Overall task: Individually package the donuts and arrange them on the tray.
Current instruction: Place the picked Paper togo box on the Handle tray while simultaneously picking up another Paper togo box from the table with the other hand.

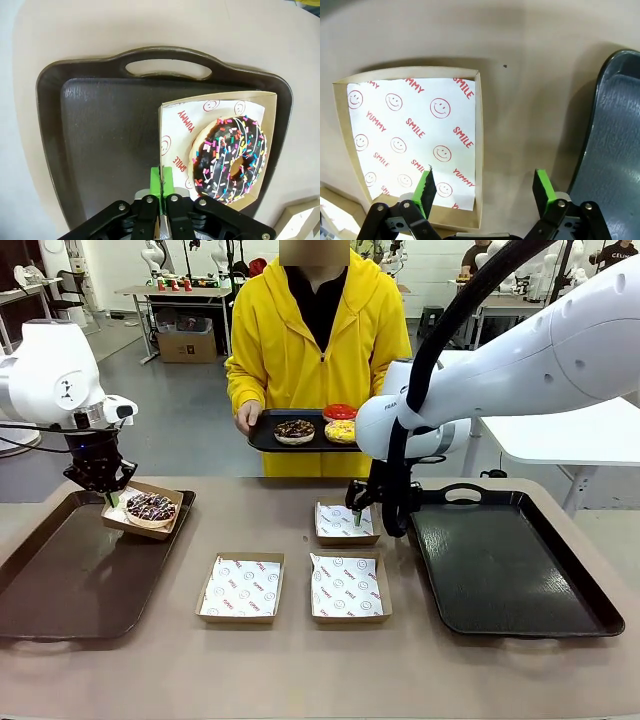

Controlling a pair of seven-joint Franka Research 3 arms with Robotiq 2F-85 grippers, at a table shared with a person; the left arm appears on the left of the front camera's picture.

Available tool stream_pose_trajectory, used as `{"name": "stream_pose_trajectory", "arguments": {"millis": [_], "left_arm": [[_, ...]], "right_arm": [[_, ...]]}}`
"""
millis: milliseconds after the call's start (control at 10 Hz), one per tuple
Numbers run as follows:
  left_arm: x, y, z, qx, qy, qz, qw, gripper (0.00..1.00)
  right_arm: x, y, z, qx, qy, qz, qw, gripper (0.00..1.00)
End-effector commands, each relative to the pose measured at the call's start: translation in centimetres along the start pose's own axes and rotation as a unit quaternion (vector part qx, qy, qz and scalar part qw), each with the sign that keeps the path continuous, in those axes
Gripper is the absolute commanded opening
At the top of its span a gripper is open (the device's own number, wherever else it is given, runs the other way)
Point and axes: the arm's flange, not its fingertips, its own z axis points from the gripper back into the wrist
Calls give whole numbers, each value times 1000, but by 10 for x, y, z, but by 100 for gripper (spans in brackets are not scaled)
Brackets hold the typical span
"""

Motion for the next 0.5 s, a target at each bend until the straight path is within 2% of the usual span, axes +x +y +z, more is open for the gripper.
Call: {"name": "stream_pose_trajectory", "arguments": {"millis": [0, 100, 200, 400], "left_arm": [[5, -4, 3, -11, -1, -7, 1000, 1], [5, -4, 3, -12, -1, -10, 1000, 19], [4, -4, 4, -13, 0, -14, 1000, 61], [4, -4, 4, -14, 3, -17, 1000, 100]], "right_arm": [[7, 2, -1, -8, -14, 6, 1000, 100], [6, 2, -1, -2, -18, 11, 1000, 81], [7, 3, -1, -3, -15, 11, 1000, 41], [7, 3, -1, -2, -15, 9, 1000, 0]]}}
